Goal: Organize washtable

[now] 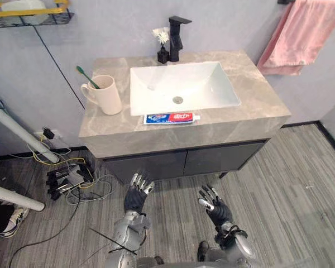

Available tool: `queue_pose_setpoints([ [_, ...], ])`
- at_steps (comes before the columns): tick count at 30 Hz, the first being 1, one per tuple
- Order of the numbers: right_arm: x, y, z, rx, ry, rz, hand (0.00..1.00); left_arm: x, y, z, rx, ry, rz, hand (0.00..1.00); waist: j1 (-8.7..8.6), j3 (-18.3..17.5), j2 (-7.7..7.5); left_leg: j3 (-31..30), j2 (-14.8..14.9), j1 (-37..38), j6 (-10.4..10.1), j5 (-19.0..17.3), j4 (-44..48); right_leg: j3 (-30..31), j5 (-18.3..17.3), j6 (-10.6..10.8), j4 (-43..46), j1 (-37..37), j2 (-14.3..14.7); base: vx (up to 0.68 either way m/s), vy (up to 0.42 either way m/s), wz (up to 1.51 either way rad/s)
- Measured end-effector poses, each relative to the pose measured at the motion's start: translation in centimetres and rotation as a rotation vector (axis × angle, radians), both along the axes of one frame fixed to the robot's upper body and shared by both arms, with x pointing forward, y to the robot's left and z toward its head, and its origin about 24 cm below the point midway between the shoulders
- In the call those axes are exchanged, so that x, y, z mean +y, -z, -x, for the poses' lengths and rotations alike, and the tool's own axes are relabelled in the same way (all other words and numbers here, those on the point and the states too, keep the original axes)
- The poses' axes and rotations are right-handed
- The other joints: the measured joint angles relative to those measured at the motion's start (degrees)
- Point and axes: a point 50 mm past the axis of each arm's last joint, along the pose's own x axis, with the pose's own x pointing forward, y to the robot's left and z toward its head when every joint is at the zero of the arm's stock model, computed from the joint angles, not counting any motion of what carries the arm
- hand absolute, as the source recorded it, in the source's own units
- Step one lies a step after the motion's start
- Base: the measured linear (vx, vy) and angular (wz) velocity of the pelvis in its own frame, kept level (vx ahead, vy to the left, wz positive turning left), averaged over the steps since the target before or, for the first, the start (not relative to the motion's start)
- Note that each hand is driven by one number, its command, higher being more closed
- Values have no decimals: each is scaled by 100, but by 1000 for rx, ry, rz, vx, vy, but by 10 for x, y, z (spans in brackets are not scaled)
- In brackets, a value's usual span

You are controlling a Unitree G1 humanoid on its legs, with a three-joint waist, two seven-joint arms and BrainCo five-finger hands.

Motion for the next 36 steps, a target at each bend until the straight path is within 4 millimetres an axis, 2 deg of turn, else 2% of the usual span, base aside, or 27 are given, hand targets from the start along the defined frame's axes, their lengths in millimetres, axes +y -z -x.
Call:
queue_pose_setpoints([
  [5,-6,-2,-3,-10,4,18,0,3,0,-1,2,-35,27,0,108,24,-55,-79,95,26,-5,2,275,66,164,-29,-434,322,123,31,-43,-15],
  [7,-6,-1,-2,-8,7,20,0,2,1,1,9,-43,31,0,184,31,-60,-383,102,20,-5,2,575,79,163,-30,-508,544,112,25,-47,-6],
  [14,-9,-1,-2,-8,17,22,0,1,1,0,13,-57,53,0,257,17,-64,-999,15,8,-87,125,254,-270,195,-68,-704,643,115,-6,-12,27],
  [16,-8,-2,-3,-12,18,18,0,4,1,0,14,-66,49,0,255,6,-75,-1098,-66,111,-97,296,-40,-304,229,-103,-745,654,100,-26,-26,13],
  [18,-6,-3,-4,-16,17,8,0,5,3,2,21,-63,44,0,242,-33,-37,-1102,-101,344,-196,439,-559,-291,359,-112,-947,710,129,-26,-3,-4],
  [23,-5,1,-3,7,35,-23,0,4,6,4,38,-41,28,0,231,-69,-21,-1096,-124,397,-227,508,-803,-221,592,-121,-1222,731,160,-49,11,-9],
  [24,-3,16,7,85,34,-41,0,13,16,9,86,-29,-14,0,76,-377,-227,-962,-351,374,-102,559,-913,25,810,22,-1261,545,7,0,0,0],
  [29,-4,16,7,85,37,-40,0,14,16,9,86,-33,-17,0,82,-374,-233,-975,-353,366,-101,560,-916,6,810,22,-1260,545,5,0,0,1],
  [32,-17,16,7,94,112,-28,0,20,16,8,83,-65,-20,0,84,-366,-250,-1109,-378,256,-54,593,-877,-138,811,23,-1237,526,-41,-1,4,24],
  [36,-44,17,9,108,250,4,0,39,14,9,83,-164,-41,0,160,-334,-272,-1182,-429,189,-28,607,-829,-209,836,61,-1236,518,-95,-28,25,11],
])
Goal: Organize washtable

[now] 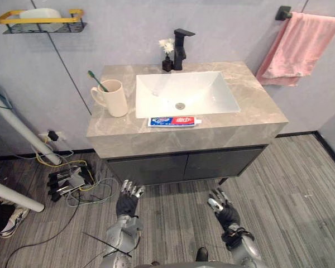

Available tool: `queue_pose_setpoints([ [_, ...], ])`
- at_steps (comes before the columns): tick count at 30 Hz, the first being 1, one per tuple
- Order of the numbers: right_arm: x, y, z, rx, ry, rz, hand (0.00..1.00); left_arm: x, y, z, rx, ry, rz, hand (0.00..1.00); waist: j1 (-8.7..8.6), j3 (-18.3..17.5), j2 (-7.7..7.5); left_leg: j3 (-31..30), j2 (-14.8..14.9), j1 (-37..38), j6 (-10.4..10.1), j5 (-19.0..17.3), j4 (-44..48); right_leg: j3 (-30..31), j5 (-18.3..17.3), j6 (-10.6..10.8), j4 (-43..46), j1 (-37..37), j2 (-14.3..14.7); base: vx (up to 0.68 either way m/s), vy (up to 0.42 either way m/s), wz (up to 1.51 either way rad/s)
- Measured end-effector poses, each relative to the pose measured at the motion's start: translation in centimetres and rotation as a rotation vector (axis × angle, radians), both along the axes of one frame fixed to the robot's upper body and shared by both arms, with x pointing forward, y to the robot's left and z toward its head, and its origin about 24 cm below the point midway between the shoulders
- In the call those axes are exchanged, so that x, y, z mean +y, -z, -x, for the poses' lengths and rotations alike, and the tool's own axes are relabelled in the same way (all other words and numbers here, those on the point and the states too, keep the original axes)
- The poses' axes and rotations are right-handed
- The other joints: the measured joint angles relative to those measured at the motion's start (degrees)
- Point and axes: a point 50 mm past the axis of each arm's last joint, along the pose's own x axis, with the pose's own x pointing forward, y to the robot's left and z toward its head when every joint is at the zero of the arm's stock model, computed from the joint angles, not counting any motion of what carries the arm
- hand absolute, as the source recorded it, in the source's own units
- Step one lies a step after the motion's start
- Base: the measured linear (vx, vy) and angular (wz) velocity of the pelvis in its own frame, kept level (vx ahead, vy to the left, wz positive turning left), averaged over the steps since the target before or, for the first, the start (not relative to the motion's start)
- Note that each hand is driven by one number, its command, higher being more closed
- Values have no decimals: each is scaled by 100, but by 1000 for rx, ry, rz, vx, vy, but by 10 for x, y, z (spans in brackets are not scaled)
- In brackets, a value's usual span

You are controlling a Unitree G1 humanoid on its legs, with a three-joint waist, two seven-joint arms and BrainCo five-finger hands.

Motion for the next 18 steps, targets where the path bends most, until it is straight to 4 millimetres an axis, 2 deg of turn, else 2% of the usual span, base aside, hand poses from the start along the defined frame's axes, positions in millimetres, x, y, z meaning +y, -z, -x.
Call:
queue_pose_setpoints([
  [2,-16,0,2,12,78,37,0,11,-4,0,-9,-44,-35,0,94,58,-61,23,-10,-11,22,-17,48,15,19,26,-4,3,-19,-61,32,-2],
  [5,-48,-8,3,0,227,105,0,22,-9,1,-19,-102,-61,0,112,109,-99,100,-23,-14,41,-41,56,37,32,43,-18,-22,-39,-51,25,-8],
  [7,-83,-29,1,-64,373,193,0,23,-12,0,-33,-99,-84,0,100,160,-83,261,-21,-38,29,-70,72,137,45,48,-9,-99,-48,-46,36,-27],
  [8,-92,-35,1,-86,409,215,0,23,-14,-1,-40,-97,-88,0,87,192,-82,276,-21,-36,28,-71,84,165,50,50,0,-101,-49,-26,41,-24],
  [9,-113,-50,2,-131,485,282,0,22,-17,-2,-53,-92,-93,0,69,236,-68,305,-15,-38,31,-85,114,193,50,50,1,-106,-66,-4,32,-13],
  [10,-121,-56,3,-146,515,309,0,22,-17,-2,-55,-90,-93,0,66,243,-63,309,-10,-39,27,-94,121,198,49,51,1,-107,-69,8,31,-12],
  [11,-138,-73,5,-190,575,380,0,18,-17,-3,-58,-76,-87,0,61,246,-62,311,5,-53,26,-98,132,207,49,52,2,-125,-56,18,11,-6],
  [15,-162,-114,-4,-314,624,534,0,15,-17,-3,-67,-46,-91,0,53,279,-105,296,32,-131,15,-106,142,202,55,48,4,-201,-32,6,-1,-1],
  [17,-169,-143,-22,-413,620,613,0,14,-18,-4,-74,-25,-98,0,65,307,-154,263,39,-155,7,-111,156,195,54,48,4,-198,-30,7,-5,8],
  [18,-169,-150,-27,-438,616,626,0,13,-18,-4,-75,-16,-100,0,70,312,-163,250,38,-176,7,-111,172,190,54,48,4,-201,-34,-13,7,13],
])
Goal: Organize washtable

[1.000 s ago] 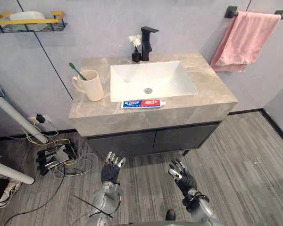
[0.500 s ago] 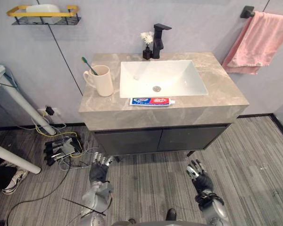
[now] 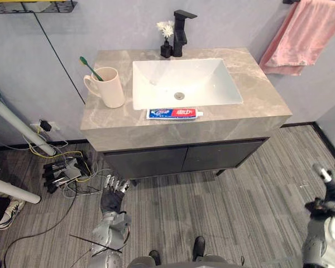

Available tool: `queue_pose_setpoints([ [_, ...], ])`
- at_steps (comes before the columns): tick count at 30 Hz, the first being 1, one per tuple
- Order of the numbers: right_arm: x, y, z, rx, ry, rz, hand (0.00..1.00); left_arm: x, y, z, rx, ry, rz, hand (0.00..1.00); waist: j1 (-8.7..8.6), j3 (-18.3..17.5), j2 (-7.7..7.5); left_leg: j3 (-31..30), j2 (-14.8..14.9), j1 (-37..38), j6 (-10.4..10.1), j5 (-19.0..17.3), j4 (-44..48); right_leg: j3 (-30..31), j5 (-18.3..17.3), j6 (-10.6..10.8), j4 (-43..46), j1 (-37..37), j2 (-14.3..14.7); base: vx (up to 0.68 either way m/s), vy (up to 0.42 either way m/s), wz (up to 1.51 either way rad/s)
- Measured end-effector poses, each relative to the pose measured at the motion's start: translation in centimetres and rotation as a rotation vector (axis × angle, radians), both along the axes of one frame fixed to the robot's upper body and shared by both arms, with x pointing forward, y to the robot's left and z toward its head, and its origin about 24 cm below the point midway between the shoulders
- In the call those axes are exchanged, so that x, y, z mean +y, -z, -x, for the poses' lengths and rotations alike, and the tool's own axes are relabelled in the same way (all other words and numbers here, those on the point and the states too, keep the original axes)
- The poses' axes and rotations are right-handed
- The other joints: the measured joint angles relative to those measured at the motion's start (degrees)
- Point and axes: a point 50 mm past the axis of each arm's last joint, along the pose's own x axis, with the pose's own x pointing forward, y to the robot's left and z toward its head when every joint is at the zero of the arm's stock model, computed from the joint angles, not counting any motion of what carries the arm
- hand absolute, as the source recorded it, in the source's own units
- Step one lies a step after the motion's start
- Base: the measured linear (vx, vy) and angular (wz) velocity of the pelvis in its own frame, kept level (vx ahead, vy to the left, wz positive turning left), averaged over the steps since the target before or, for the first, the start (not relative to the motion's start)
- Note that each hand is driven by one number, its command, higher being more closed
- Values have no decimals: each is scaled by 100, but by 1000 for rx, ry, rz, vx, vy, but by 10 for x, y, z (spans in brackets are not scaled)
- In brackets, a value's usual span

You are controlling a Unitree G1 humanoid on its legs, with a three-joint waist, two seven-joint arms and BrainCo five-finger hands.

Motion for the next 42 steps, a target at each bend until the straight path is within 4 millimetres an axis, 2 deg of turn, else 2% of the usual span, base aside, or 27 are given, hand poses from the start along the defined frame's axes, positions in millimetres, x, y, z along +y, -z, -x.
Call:
queue_pose_setpoints([
  [1,1,-17,-15,-34,-22,57,0,-2,0,0,0,11,0,0,17,16,-25,-14,-2,-34,6,-18,55,-14,0,0,0,0,-9,-20,9,8],
  [6,18,-64,-54,-95,-153,249,0,-15,6,0,20,100,7,0,71,29,-42,-53,-26,-177,46,-50,164,-64,16,26,1,-58,-48,-27,14,8],
  [8,30,-86,-71,-116,-228,352,0,-24,8,0,23,153,15,0,158,109,-90,-97,-35,-250,47,-49,210,-126,26,40,1,-82,-62,-32,6,10],
  [12,51,-109,-97,-103,-366,499,0,-34,13,3,39,222,31,0,208,180,-200,-241,-32,-360,47,-49,288,-252,26,39,2,-91,-63,-10,-8,18],
  [16,71,-118,-115,-19,-501,686,0,-39,21,17,81,252,66,0,331,229,-292,-330,-37,-518,48,-49,340,-336,27,38,3,-183,-72,-10,-1,12],
  [22,79,-124,-132,82,-546,854,0,-38,27,28,118,268,70,0,375,257,-341,-614,-49,-726,50,-47,480,-636,29,37,3,-184,-81,-2,0,25],
  [24,79,-129,-139,115,-539,916,0,-39,27,28,115,291,65,0,478,274,-373,-630,-48,-738,51,-47,499,-651,29,36,3,-185,-81,-20,8,9],
  [26,75,-143,-147,150,-509,1000,0,-42,27,29,114,314,71,0,501,298,-400,-729,-60,-834,51,-46,568,-796,33,32,3,-193,-93,-35,-1,19],
  [27,75,-143,-147,150,-508,1002,0,-42,27,29,114,314,71,0,502,300,-401,-730,-60,-836,52,-46,568,-797,33,32,3,-193,-93,-46,11,20],
  [29,71,-161,-154,178,-457,1086,0,-44,27,29,116,330,75,0,561,381,-465,-818,-63,-936,53,-44,659,-883,35,28,3,-202,-94,-40,11,17],
  [31,67,-167,-156,188,-428,1107,0,-44,27,28,114,333,75,0,632,425,-501,-837,-63,-978,53,-43,684,-918,44,17,3,-221,-93,-34,5,9],
  [36,69,-191,-163,163,-339,1165,0,-44,26,26,108,337,72,0,678,534,-507,-901,-63,-1148,63,-33,796,-950,121,-11,3,-306,-88,-39,26,7],
  [40,70,-203,-164,141,-299,1179,0,-45,25,24,101,340,71,0,729,601,-524,-917,-46,-1324,63,-33,887,-956,173,-14,3,-431,-73,-43,22,1],
  [42,71,-200,-167,164,-290,1197,0,-46,24,23,97,345,71,0,779,639,-522,-923,-43,-1344,63,-32,915,-960,173,-14,3,-435,-71,-30,16,1],
])
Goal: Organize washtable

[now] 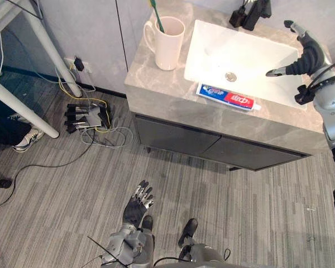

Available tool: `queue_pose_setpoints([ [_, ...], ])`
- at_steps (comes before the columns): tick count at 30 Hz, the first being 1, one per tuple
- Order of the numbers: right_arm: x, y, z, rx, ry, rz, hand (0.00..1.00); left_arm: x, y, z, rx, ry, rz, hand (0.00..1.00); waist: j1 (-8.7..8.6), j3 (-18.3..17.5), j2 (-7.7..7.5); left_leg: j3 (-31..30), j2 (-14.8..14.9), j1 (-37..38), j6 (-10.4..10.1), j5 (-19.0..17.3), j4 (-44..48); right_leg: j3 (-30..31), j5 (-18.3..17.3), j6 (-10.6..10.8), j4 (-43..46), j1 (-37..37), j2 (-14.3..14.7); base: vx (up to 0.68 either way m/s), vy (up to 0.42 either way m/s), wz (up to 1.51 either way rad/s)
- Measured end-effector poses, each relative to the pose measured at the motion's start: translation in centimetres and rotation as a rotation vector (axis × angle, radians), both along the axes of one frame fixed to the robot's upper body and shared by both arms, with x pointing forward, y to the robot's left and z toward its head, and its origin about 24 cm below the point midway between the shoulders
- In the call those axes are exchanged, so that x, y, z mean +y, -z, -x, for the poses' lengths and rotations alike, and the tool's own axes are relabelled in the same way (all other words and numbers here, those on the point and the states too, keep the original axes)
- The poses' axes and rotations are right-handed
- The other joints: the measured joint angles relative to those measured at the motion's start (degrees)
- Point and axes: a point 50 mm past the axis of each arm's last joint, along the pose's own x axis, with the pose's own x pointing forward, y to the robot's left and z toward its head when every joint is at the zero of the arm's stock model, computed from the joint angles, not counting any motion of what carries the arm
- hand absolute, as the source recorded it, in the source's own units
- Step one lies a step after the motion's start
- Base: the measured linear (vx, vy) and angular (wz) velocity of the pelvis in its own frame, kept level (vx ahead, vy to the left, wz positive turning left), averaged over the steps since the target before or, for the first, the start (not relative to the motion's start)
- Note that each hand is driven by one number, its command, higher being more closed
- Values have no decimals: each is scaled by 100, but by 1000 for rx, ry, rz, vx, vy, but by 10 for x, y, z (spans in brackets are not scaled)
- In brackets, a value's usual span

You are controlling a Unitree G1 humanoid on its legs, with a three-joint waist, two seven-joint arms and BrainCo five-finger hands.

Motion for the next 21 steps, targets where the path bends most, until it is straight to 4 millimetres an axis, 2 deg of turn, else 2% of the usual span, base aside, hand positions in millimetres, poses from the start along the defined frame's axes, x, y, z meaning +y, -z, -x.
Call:
queue_pose_setpoints([
  [13,-1,4,-1,19,8,3,0,-5,-1,-2,-5,21,6,0,39,195,-43,-47,3,-124,6,9,60,-121,1,-1,0,-60,5,-17,22,2],
  [17,1,19,1,65,-11,16,0,-5,-1,-2,-6,21,6,0,44,238,-77,-53,3,-138,6,8,56,-124,1,-1,0,-75,6,4,37,1],
  [21,13,31,3,90,-75,15,0,-5,-1,-2,-6,22,5,0,9,262,-121,-35,3,-145,6,8,52,-115,1,-1,0,-98,5,4,26,-2],
])
